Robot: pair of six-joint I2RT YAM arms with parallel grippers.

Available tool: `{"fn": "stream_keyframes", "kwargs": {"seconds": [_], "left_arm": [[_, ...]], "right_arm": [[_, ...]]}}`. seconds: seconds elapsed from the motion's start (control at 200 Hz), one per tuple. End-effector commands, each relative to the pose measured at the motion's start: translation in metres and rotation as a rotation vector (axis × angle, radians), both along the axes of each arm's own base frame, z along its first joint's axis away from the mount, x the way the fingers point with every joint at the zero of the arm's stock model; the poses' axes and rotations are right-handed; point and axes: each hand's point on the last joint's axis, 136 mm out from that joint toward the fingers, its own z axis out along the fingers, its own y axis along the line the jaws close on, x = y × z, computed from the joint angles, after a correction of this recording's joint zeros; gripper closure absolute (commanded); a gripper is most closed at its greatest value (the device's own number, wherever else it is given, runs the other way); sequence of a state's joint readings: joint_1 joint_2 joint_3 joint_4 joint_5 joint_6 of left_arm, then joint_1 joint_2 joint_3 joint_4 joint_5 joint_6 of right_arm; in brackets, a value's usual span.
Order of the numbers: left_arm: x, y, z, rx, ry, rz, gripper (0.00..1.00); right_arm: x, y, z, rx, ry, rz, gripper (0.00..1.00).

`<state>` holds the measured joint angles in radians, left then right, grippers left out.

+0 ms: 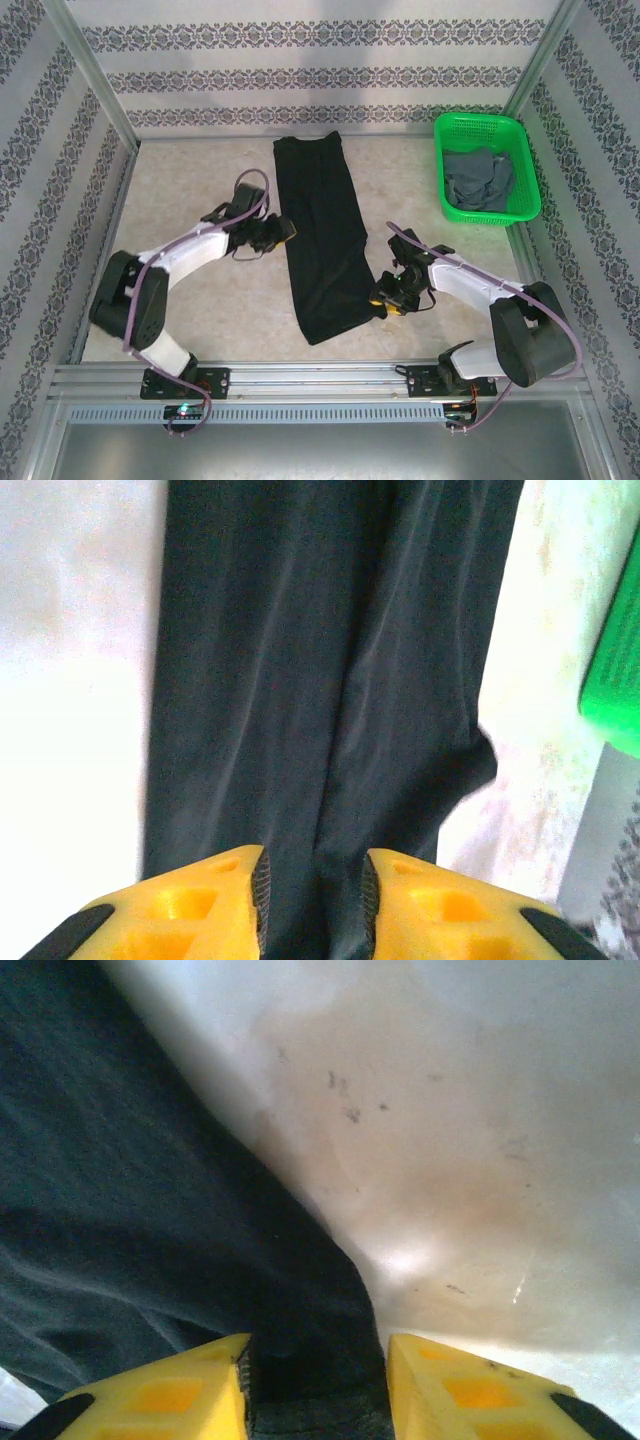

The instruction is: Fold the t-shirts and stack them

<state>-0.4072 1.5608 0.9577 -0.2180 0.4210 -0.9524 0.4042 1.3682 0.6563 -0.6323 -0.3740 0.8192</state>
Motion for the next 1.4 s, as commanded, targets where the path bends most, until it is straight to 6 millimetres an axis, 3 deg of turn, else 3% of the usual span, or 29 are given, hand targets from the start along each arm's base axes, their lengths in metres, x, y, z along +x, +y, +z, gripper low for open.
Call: {"fn": "stream_keyframes", "kwargs": {"seconds": [0.0, 0.165, 0.385, 0.6, 0.774, 0.919, 0.984, 1.109, 1.214, 1.394], "left_arm": [[-0.045, -0.009, -0.012, -0.055, 0.072, -0.049, 0.66], [-0.114, -0.011, -0.032, -0.054, 0.191, -0.166, 0.6], [-0.181, -0.03, -0.05, -0.066, 0.323, -0.292, 0.52], [-0.227, -0.023, -0.072, -0.019, 0.478, -0.281, 0.48], [-0.232, -0.028, -0.086, -0.038, 0.479, -0.206, 0.46], [-0.225, -0.031, -0.095, -0.022, 0.461, -0.175, 0.53], [-0.215, -0.038, -0.096, -0.035, 0.436, -0.155, 0.59], [-0.203, -0.046, -0.094, -0.039, 0.409, -0.137, 0.84], [-0.212, -0.031, -0.091, 0.004, 0.42, -0.118, 1.0], [-0.242, 0.001, -0.083, 0.034, 0.461, -0.111, 1.0]], "right_arm": [[-0.018, -0.002, -0.005, -0.007, 0.062, -0.003, 0.62], [-0.026, -0.004, -0.01, -0.003, 0.062, -0.013, 0.61], [-0.026, 0.006, -0.013, -0.03, 0.06, 0.012, 0.97], [-0.053, 0.018, -0.01, -0.041, 0.091, 0.03, 1.0], [-0.061, 0.026, -0.007, -0.015, 0.114, 0.055, 1.0], [-0.064, 0.029, -0.003, -0.001, 0.115, 0.073, 1.0], [-0.066, 0.029, 0.0, 0.006, 0.118, 0.077, 1.0], [-0.07, 0.028, 0.007, 0.017, 0.116, 0.083, 1.0], [-0.075, 0.027, 0.013, 0.025, 0.122, 0.101, 1.0], [-0.087, 0.026, 0.017, 0.037, 0.143, 0.125, 1.0]]}}
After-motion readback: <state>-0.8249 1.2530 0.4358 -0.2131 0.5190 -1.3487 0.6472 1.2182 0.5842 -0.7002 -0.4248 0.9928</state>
